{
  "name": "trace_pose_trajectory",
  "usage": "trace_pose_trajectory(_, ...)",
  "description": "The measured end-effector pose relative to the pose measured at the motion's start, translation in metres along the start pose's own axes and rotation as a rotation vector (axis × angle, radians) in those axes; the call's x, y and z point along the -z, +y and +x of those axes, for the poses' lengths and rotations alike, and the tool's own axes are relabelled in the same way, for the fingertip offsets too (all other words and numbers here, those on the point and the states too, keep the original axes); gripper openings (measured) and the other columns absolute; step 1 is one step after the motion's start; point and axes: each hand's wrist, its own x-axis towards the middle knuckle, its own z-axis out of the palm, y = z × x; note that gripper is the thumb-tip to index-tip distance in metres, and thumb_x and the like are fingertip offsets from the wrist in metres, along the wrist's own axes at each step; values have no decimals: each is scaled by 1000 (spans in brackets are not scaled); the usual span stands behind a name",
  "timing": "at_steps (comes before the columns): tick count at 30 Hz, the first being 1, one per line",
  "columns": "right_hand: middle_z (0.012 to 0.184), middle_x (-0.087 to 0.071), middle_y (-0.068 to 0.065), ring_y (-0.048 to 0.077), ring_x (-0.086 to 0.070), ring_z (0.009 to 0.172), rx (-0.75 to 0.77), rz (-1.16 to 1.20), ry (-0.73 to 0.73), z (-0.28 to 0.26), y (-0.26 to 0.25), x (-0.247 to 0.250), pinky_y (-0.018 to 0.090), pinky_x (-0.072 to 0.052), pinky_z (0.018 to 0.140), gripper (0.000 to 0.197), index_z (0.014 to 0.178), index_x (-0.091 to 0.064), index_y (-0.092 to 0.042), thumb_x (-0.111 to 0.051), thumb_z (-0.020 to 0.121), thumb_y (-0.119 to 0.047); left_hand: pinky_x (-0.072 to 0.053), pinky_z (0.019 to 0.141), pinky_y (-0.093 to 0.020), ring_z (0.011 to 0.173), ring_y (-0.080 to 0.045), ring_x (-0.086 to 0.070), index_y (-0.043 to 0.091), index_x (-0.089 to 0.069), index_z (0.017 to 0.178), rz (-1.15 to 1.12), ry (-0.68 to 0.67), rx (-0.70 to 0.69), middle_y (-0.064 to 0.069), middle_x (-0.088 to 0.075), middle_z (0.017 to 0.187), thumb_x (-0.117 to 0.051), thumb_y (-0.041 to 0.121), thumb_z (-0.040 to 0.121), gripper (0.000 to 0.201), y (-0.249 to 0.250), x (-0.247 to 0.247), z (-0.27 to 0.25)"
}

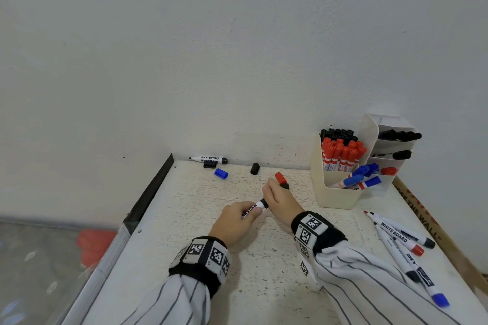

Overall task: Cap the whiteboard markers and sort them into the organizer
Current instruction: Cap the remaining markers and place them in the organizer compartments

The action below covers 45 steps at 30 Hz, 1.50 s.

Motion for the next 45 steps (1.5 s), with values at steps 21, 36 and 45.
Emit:
trace_pose_trajectory(21, 63, -57, -5, 4, -44, 50, -36, 65, 21, -19, -12, 32, 22, -36, 57, 18, 80, -45, -28, -61, 86, -29, -45, 65, -18, 69, -5, -54, 32, -60, 88, -70, 30, -60, 4, -61, 86, -74, 31, 76, 18, 17, 11, -5)
trace_pose_trajectory(36, 59, -36, -3, 10, -35, 55, -40, 71, 309, -77, -30, 73, 18, -31, 52, 33, 66, -35, -18, -35, 99, -22, -37, 57, -25, 53, -7, -45, 21, -65, 92, 115, -36, -187, 7, -49, 59, -42, 35, 97, 27, 98, -28, -25)
trace_pose_trajectory(45, 60, -34, -2, 12, -34, 55, -43, 117, 282, -89, -31, 83, 26, -30, 53, 33, 67, -34, -18, -31, 100, -21, -38, 54, -28, 54, -11, -45, 19, -64, 86, 314, -7, -243, 6, -48, 58, -42, 40, 96, 32, 119, -30, -37)
